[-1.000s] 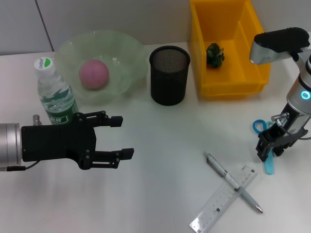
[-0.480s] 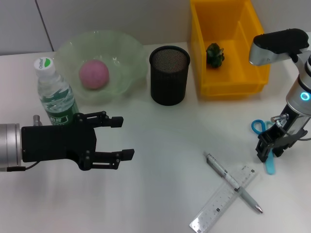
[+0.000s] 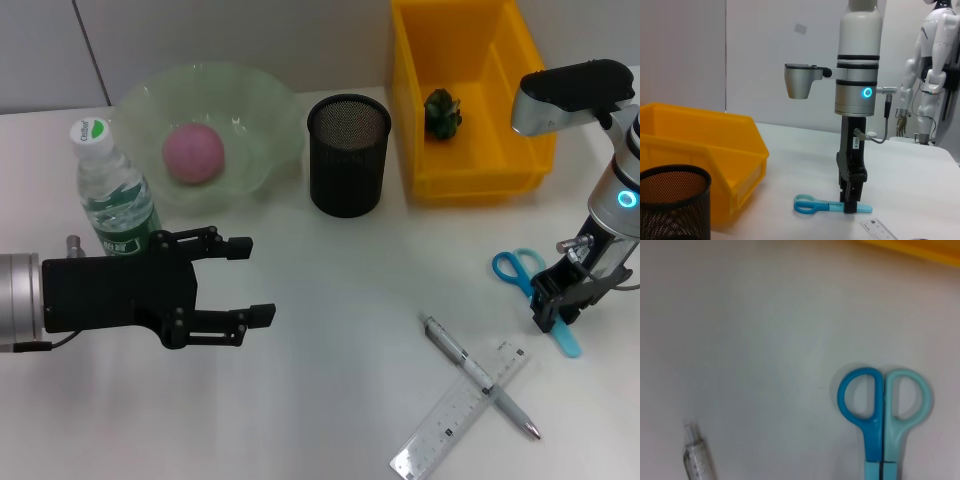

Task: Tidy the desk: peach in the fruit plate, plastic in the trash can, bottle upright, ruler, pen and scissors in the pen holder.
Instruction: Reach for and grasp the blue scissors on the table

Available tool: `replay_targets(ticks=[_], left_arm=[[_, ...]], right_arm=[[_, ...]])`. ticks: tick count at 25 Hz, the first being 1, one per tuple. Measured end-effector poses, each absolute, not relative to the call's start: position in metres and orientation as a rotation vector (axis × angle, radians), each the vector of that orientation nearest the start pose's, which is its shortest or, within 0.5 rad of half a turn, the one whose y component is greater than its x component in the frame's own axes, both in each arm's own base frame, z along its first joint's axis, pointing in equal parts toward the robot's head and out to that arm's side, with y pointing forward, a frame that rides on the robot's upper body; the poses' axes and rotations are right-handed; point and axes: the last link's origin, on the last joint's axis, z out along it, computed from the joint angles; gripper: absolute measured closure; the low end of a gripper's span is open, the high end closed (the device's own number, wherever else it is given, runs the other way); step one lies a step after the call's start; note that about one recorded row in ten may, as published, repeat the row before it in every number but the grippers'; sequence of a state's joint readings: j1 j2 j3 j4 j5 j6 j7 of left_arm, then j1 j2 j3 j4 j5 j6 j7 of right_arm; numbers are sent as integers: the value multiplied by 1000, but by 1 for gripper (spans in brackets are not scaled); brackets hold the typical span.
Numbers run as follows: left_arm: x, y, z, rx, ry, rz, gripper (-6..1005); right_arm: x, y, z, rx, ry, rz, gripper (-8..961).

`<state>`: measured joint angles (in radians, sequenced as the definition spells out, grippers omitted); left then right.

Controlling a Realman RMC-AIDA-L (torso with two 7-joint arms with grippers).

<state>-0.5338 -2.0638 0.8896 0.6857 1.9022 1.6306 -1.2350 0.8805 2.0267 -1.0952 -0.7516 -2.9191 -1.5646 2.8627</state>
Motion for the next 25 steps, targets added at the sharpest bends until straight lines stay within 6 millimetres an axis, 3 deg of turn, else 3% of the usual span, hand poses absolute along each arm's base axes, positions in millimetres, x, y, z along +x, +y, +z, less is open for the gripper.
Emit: replay_targets(ticks=[8,25], left_arm=[[-235,321,-10,-2913,-255,-707,167],[-231,321,-8,-2911,-244,-733,167]], right_arm=[[246,382,11,-2089,1603,-806,678],[240,390,9,-2135,1506,-802,681]])
